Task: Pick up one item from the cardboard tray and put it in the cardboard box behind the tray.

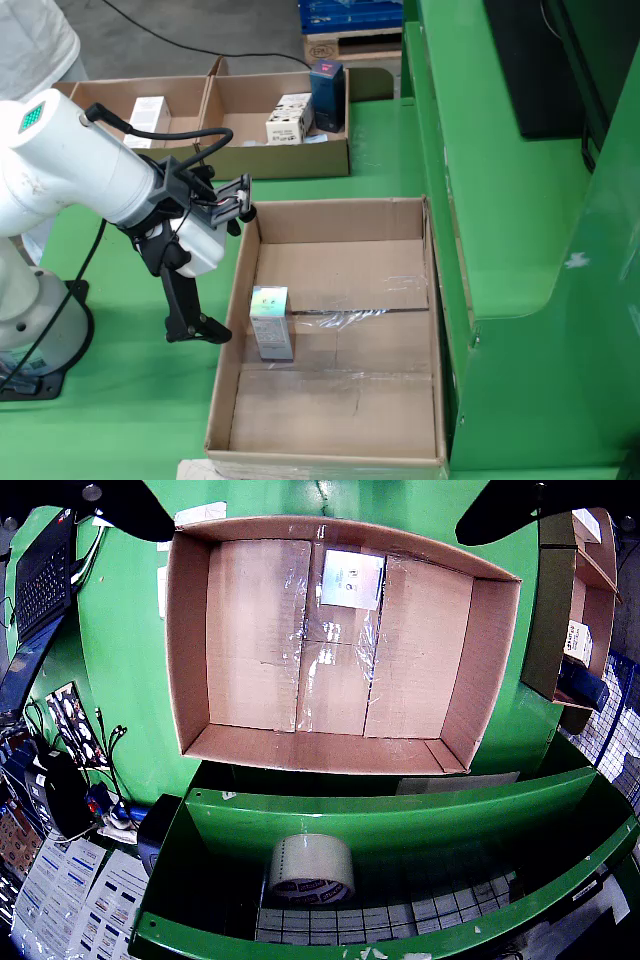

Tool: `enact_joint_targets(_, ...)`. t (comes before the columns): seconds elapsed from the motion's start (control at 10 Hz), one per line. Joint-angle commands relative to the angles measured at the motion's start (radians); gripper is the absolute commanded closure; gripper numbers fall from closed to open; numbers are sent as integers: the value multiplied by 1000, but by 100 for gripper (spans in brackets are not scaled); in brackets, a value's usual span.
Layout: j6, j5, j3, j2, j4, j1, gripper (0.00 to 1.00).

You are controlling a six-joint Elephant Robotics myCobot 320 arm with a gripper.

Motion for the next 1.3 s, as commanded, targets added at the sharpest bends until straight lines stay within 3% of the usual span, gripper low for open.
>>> enact_joint_targets(0.0, 25, -23, 13, 39, 10, 50, 0)
enact_joint_targets(1.2, 53, -10, 276, -238, -61, 75, 0)
